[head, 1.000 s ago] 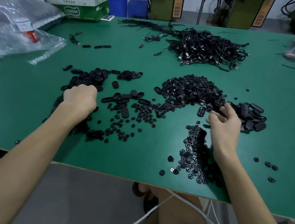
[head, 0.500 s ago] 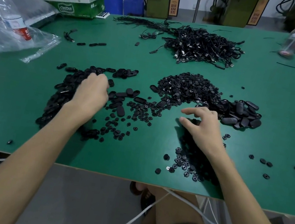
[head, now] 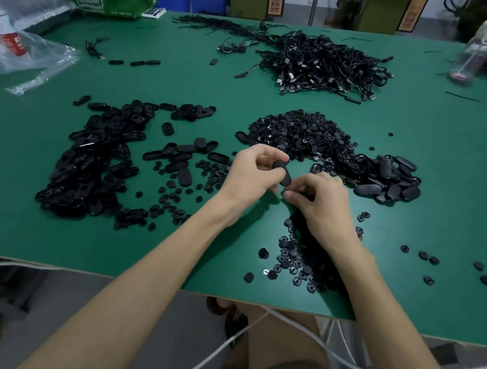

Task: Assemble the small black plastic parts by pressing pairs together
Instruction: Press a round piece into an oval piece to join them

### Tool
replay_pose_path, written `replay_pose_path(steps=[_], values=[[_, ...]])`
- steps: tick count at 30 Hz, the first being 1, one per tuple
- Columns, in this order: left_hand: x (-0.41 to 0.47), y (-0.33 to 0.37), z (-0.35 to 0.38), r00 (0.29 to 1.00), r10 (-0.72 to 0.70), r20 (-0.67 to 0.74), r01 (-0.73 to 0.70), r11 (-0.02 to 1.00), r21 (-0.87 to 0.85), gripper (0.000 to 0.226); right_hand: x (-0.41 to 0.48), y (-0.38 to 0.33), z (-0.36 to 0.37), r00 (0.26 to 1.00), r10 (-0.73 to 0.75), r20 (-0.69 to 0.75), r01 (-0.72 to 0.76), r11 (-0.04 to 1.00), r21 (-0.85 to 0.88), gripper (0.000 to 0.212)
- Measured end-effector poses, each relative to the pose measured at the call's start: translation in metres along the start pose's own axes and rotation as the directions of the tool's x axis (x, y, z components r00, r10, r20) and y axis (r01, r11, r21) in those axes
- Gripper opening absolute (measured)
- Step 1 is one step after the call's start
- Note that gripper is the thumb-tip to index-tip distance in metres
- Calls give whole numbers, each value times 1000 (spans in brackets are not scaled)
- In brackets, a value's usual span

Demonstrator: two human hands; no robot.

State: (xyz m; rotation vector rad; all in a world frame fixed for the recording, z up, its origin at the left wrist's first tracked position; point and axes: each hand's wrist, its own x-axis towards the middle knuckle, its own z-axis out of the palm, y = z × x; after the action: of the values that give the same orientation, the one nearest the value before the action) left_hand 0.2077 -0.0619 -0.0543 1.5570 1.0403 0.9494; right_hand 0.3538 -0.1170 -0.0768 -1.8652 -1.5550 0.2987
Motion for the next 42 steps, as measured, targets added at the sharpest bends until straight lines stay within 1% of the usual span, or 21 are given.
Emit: replay_pose_path(steps=[2, 4, 6, 11, 15, 19, 23, 27, 31, 33, 37, 40, 42], values=[[1, -4, 7, 999, -25, -35, 23, 997, -71, 27, -1, 0, -1, 1000, -13, -17, 14, 999, 42, 12], [2, -9, 10, 999, -24, -44, 19, 995, -103, 27, -2, 0, -1, 999, -7, -43, 10, 997, 78, 8], [2, -13, 10, 999, 8, -37, -12, 994, -113, 27, -2, 1, -2, 997, 12, -77, -2, 992, 129, 6], [0, -16, 6, 998, 66, -5, -66, 984, -165, 31, -3, 0, -6, 981, 91, -170, -43, 962, 269, 11], [-2, -16, 9, 995, 96, 1, -95, 984, -152, 30, -5, -3, -9, 975, 139, -175, -70, 933, 352, 13], [-2, -15, 8, 994, 106, 9, -104, 985, -140, 31, -6, -4, -10, 970, 140, -199, -53, 920, 389, 15], [-1, -16, 9, 992, 121, 28, -117, 987, -112, 29, -6, -3, -10, 965, 139, -223, -32, 905, 423, 11], [-1, -19, 9, 994, 113, 5, -112, 988, -105, 28, -7, -1, -9, 970, 136, -203, -27, 884, 467, 11], [1, -21, 10, 997, 79, -28, -81, 989, -124, 32, -7, 1, -8, 980, 104, -172, -1, 858, 513, 10], [1, -21, 10, 996, 89, -28, -92, 988, -126, 29, -6, 1, -8, 982, 102, -157, -1, 842, 539, 10], [1, -22, 11, 994, 104, -27, -106, 987, -117, 25, -5, -1, -9, 985, 122, -120, -21, 780, 626, 13], [1, -22, 11, 994, 101, -35, -106, 979, -173, 22, -6, -1, -10, 984, 143, -108, -29, 720, 693, 12], [1, -23, 11, 995, 96, -40, -102, 971, -214, 20, -6, -1, -10, 984, 142, -106, -24, 699, 714, 12]])
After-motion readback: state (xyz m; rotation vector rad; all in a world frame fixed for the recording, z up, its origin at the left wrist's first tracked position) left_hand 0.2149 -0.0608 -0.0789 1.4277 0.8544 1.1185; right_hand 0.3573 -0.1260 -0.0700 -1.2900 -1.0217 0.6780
